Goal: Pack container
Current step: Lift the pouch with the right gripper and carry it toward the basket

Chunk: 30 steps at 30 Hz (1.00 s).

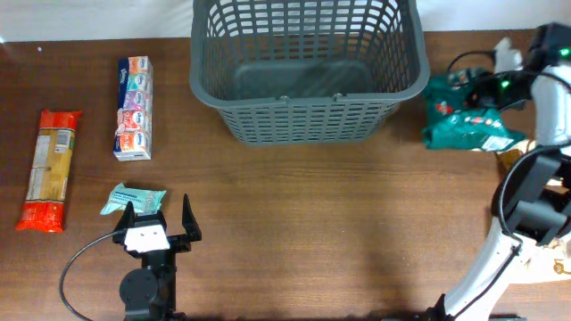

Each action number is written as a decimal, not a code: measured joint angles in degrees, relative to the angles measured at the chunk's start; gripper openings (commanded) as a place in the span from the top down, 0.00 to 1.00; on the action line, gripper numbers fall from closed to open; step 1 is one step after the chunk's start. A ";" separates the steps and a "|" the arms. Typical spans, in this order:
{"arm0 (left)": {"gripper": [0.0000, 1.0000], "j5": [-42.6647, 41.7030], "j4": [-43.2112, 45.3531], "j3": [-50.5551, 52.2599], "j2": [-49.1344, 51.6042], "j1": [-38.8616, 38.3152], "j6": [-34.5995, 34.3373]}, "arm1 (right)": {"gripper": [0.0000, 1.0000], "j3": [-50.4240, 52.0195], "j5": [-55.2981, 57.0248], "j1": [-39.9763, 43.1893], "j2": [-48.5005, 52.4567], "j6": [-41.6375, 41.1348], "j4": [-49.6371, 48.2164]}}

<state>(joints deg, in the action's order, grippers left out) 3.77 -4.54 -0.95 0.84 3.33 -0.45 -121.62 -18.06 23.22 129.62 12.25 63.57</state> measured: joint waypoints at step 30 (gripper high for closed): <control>0.01 0.00 0.00 0.00 0.00 0.00 0.00 | 0.96 -56.26 -7.78 -0.68 -3.80 -6.25 18.73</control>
<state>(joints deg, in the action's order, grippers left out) 3.77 -4.54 -0.95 0.84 3.33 -0.45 -177.88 -25.85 22.55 125.82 6.00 82.30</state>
